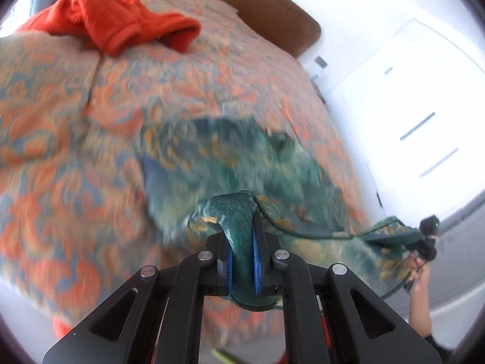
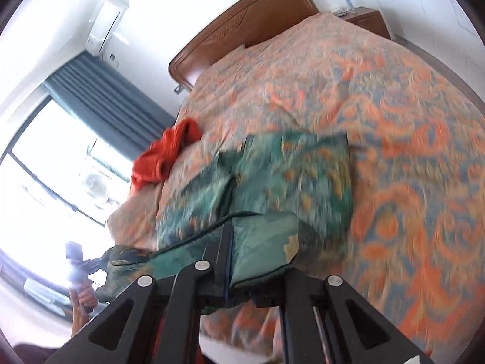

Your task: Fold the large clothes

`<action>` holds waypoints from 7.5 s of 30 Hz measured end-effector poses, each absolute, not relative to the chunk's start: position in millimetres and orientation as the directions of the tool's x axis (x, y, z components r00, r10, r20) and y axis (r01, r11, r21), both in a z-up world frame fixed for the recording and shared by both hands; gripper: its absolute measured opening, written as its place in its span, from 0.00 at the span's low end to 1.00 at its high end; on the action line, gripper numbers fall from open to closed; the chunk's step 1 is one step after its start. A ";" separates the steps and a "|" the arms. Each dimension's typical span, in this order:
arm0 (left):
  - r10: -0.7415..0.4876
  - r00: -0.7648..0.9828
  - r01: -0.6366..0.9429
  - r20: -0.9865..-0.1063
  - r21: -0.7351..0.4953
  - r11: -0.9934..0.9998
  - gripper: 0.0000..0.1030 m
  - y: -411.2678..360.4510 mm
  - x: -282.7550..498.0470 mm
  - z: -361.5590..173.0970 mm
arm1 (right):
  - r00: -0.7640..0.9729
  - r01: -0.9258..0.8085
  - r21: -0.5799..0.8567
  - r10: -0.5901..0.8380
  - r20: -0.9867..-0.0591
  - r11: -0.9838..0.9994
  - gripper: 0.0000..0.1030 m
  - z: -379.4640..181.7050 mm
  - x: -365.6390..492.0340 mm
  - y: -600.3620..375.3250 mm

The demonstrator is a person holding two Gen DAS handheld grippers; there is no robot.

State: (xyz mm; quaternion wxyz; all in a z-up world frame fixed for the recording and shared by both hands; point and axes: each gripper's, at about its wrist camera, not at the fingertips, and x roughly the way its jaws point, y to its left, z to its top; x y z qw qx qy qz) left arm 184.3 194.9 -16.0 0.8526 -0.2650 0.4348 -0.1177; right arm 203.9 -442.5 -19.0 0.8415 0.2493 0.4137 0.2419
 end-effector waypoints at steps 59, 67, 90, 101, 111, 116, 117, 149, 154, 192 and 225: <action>0.242 0.662 -0.228 -0.709 0.117 0.967 0.11 131.5 369.0 -177.2 | 0.704 0.077 -0.255 -0.234 -0.670 0.964 0.12 -143.1 421.9 -316.6; 0.152 0.679 -0.219 -0.718 -0.001 0.976 0.15 151.5 379.5 -206.5 | 0.663 0.058 -0.036 -0.066 -0.746 0.998 0.16 -212.0 433.3 -348.8; 0.132 0.704 -0.215 -0.698 -0.032 0.976 0.16 142.1 371.6 -212.2 | 0.681 0.062 -0.022 -0.059 -0.730 0.998 0.16 -218.2 433.2 -348.9; 0.130 0.705 -0.214 -0.698 -0.035 0.976 0.16 142.2 371.2 -212.4 | 0.685 0.061 0.001 -0.041 -0.727 0.998 0.16 -219.1 434.0 -352.9; 0.130 0.706 -0.215 -0.696 -0.035 0.976 0.16 142.7 370.7 -212.3 | 0.690 0.062 0.014 -0.032 -0.723 0.998 0.16 -220.2 433.8 -354.0; 0.131 0.706 -0.216 -0.696 -0.035 0.976 0.16 142.6 370.5 -212.4 | 0.692 0.063 0.017 -0.031 -0.722 0.998 0.16 -220.7 433.1 -353.9; 0.131 0.706 -0.216 -0.696 -0.035 0.976 0.16 142.6 370.4 -212.4 | 0.692 0.063 0.019 -0.030 -0.721 0.998 0.16 -220.8 433.1 -353.9; -0.261 0.677 0.305 -0.689 -0.060 0.951 0.90 -24.2 287.1 -112.4 | 0.795 -0.073 0.145 0.145 -0.590 0.987 0.67 -113.2 288.8 -360.0; -0.184 0.629 0.267 -0.755 -0.012 0.964 0.90 -59.0 337.0 -141.4 | 0.798 -0.105 0.155 0.176 -0.576 0.982 0.67 -125.8 240.1 -348.4; -0.125 0.639 0.206 -0.759 0.012 0.978 0.96 -86.5 322.2 -168.4 | 0.770 -0.015 0.304 0.205 -0.604 0.952 0.72 -220.1 204.5 -382.8; 0.042 0.667 0.174 -0.744 0.211 0.962 0.97 -111.9 242.7 -201.6 | 0.764 -0.012 0.263 0.179 -0.620 0.965 0.75 -244.9 218.5 -375.2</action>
